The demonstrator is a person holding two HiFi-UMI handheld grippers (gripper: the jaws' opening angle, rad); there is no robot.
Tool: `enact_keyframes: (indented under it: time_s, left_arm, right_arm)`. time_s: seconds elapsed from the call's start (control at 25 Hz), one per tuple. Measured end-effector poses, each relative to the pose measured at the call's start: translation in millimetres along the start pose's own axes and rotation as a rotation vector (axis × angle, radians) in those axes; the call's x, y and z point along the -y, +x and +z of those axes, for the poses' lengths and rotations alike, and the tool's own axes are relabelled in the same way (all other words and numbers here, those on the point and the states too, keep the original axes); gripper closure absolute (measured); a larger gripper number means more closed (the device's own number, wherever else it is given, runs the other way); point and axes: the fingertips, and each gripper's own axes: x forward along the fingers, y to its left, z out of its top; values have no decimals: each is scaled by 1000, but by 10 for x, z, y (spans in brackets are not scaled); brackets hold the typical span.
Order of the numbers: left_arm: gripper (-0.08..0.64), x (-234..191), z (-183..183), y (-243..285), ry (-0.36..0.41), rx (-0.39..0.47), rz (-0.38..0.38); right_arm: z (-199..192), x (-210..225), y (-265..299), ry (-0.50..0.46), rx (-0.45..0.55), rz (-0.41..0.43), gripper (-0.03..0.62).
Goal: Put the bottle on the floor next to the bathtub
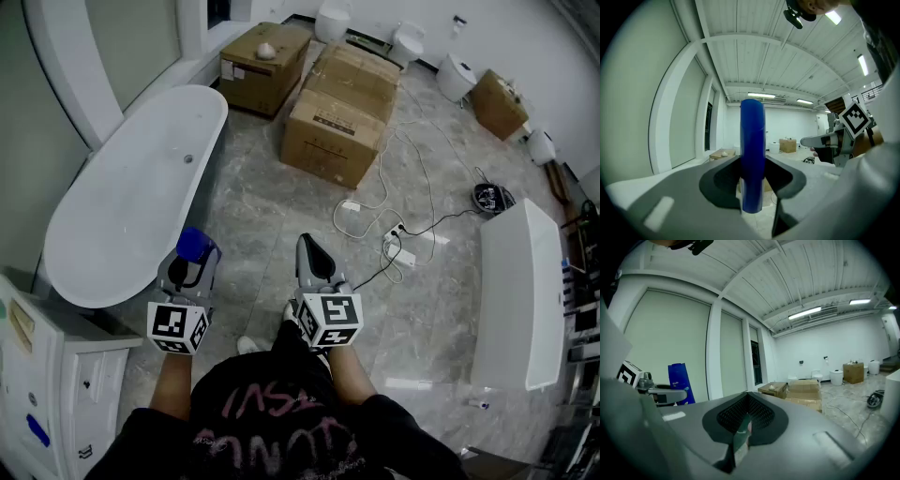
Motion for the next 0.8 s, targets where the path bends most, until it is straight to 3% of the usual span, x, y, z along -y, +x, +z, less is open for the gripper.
enact_keyframes:
  time_s: [0.8]
  left_arm:
    - [401,-54,-62,-14,-11,-10,-4]
  right_arm:
    - [18,-51,13,9,27,-3,569]
